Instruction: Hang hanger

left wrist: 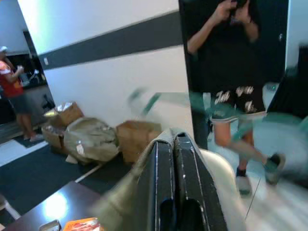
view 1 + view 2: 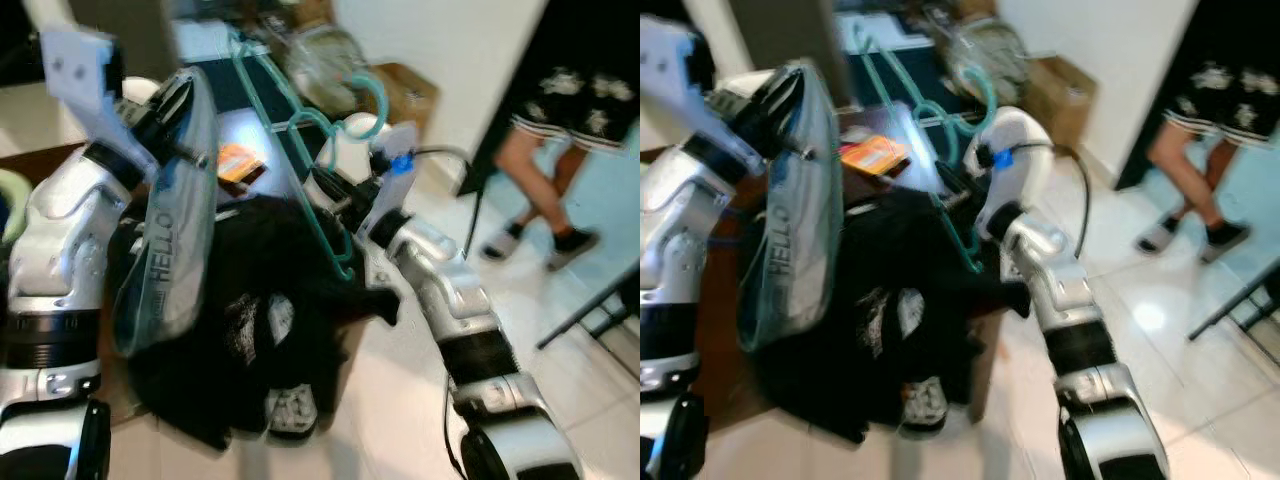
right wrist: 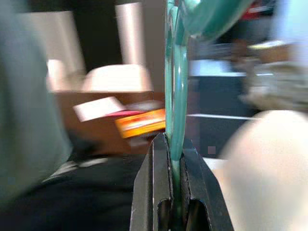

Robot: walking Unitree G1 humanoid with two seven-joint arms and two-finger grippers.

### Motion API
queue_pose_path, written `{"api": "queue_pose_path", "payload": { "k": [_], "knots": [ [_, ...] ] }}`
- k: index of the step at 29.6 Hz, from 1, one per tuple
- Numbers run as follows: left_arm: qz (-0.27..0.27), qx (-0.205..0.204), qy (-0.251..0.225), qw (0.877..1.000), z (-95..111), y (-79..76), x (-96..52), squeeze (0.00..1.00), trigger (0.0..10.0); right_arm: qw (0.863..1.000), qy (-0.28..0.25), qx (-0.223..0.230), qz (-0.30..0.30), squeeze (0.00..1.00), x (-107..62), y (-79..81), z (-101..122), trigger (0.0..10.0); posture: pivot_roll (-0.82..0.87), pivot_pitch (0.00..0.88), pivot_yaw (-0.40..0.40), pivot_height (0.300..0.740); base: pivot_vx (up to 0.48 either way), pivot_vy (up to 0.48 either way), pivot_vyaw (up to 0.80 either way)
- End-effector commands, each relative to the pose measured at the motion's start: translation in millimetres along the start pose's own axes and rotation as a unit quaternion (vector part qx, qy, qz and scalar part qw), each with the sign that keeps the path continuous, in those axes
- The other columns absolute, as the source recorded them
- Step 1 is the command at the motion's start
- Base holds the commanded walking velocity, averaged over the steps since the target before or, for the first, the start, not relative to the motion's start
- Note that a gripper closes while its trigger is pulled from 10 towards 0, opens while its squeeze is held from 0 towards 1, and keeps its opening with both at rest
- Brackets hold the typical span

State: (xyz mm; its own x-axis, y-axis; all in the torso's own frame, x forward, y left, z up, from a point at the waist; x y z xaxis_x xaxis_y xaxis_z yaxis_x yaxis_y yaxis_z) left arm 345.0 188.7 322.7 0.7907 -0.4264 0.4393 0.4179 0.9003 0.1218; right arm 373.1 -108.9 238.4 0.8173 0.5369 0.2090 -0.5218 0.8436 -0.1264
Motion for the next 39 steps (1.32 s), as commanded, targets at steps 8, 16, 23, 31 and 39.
{"api": "queue_pose_path", "payload": {
  "k": [8,16,23,31,39],
  "knots": [
    [0.059,0.041,0.119,0.99,-57,18.3,-35.1,0.0,10.0,0.999,0.044,-0.02,0.004,0.0,-1.8,0.3,-11,10.0,0.0,0.103,0.0,0.74,0.0,0.0,0.0],
    [0.079,0.041,0.213,0.973,-100,12.2,-68.4,0.0,10.0,0.999,0.005,0.021,0.037,0.0,-9.2,0.9,2,10.0,-0.01,0.108,0.003,0.74,0.0,0.0,0.0],
    [0.07,0.138,0.31,0.938,-123,15.0,-94.1,0.0,10.0,0.999,-0.006,0.029,0.043,0.0,-10.5,1.4,6,10.0,0.0,0.108,0.005,0.74,0.0,0.0,0.0],
    [0.015,0.263,0.35,0.899,-129,18.2,-103.1,1.0,10.0,0.995,-0.008,0.031,0.098,0.0,-9.7,20.5,6,10.0,0.01,0.099,0.001,0.74,0.0,0.0,0.0],
    [-0.081,0.12,0.265,0.953,-82,-11.7,-89.5,1.0,10.0,0.988,0.013,0.028,0.149,0.0,-13.7,37.7,-1,10.0,0.01,0.091,0.002,0.74,0.0,0.0,0.0]
  ]
}}
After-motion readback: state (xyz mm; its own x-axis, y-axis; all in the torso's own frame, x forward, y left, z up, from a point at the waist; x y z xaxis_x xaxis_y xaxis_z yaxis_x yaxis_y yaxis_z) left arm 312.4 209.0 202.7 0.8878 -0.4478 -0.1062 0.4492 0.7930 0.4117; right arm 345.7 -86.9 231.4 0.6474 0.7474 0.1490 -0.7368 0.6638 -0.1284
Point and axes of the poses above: a point about 5 cm out from each wrist's last joint towards the gripper, its own x axis pointing out of the wrist towards the gripper, its own z axis along the axis of the wrist's last joint, y = z × x, the point moved 1 cm from there along x, pointing out of the wrist towards the gripper, and after that the axes turned 6 degrees about -x, right-handed, at the moved point
